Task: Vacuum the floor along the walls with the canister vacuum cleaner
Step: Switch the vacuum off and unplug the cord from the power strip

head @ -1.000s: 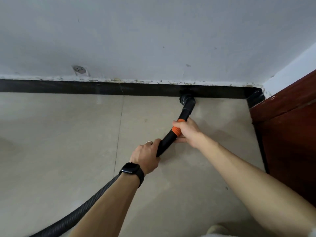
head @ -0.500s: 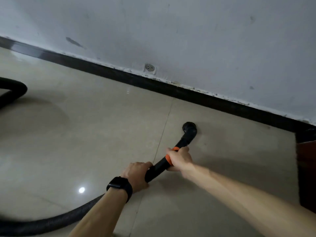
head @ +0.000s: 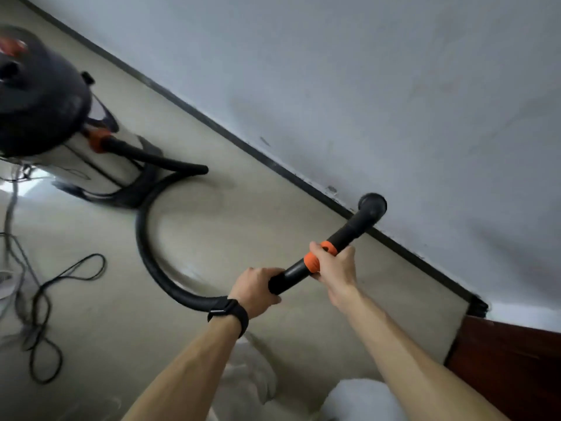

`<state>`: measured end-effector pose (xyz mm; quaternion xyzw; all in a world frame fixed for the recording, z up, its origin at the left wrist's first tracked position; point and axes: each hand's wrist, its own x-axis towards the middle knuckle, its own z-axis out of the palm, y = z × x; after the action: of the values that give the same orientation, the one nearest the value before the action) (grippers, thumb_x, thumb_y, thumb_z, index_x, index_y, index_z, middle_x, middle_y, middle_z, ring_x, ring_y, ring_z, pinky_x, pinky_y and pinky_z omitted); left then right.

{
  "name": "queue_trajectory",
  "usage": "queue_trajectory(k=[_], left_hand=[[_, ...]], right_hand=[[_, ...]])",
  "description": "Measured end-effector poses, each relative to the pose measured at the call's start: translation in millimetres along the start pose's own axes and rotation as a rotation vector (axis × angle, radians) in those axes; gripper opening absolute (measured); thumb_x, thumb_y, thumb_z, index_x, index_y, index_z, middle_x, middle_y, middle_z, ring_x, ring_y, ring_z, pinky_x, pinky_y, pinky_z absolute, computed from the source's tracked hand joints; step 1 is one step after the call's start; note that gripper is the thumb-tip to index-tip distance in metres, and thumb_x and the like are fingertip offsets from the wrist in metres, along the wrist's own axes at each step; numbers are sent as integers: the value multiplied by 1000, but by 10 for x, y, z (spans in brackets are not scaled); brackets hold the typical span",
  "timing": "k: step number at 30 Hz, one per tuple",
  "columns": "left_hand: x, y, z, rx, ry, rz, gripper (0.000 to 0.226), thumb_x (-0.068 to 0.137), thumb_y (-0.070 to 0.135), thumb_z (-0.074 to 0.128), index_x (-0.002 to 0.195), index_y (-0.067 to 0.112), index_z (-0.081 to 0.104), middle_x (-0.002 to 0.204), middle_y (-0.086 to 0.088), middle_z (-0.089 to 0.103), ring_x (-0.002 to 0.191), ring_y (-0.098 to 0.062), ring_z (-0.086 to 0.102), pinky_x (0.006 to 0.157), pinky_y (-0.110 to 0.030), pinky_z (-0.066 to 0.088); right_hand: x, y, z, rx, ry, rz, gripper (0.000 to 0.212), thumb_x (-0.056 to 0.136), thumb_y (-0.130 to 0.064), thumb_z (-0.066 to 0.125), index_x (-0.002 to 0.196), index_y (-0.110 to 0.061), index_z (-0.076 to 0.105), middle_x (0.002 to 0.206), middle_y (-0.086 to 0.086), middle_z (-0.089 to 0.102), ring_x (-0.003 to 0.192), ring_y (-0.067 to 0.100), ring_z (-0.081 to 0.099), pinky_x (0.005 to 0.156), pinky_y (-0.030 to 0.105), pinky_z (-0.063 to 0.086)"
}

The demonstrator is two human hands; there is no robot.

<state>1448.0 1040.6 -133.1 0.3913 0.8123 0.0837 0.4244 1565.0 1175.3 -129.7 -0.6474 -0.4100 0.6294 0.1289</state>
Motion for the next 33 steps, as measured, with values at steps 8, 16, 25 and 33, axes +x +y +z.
queue_trajectory(k=[8, 16, 25, 33], left_hand=[[-1794, 291, -2207, -273, 265, 1, 38, 79, 33, 74, 115, 35, 62, 95, 11, 70, 89, -12, 63, 76, -31, 52], [-2646, -296, -3724, -332, 511, -11, 42, 74, 39, 70, 114, 42, 60, 100, 18, 69, 89, -2, 65, 83, -29, 56], [-2936, -1457, -4473, -486, 781, -193, 61, 74, 34, 72, 128, 45, 44, 109, 14, 61, 99, -12, 60, 85, -38, 55], [-2512, -2521, -5752, -242, 947, -435, 50, 76, 17, 70, 123, 25, 56, 99, 7, 52, 91, -19, 55, 71, -28, 41]], right_hand=[[-2292, -2241, 847, -328, -265, -437, 48, 92, -30, 75, 126, -10, 47, 93, 1, 68, 81, 15, 71, 82, 42, 62], [-3376, -3392, 2123, -339, -467, -519, 62, 94, -32, 74, 140, -8, 40, 109, 2, 59, 93, 19, 67, 79, 50, 64], [-3635, -4191, 3694, -116, -672, -227, 49, 95, -16, 73, 129, -6, 40, 109, 12, 55, 98, 34, 67, 75, 58, 63], [-3130, -5032, 5482, -83, -807, -30, 48, 98, -14, 69, 135, -3, 41, 110, 20, 55, 92, 37, 64, 79, 62, 60]])
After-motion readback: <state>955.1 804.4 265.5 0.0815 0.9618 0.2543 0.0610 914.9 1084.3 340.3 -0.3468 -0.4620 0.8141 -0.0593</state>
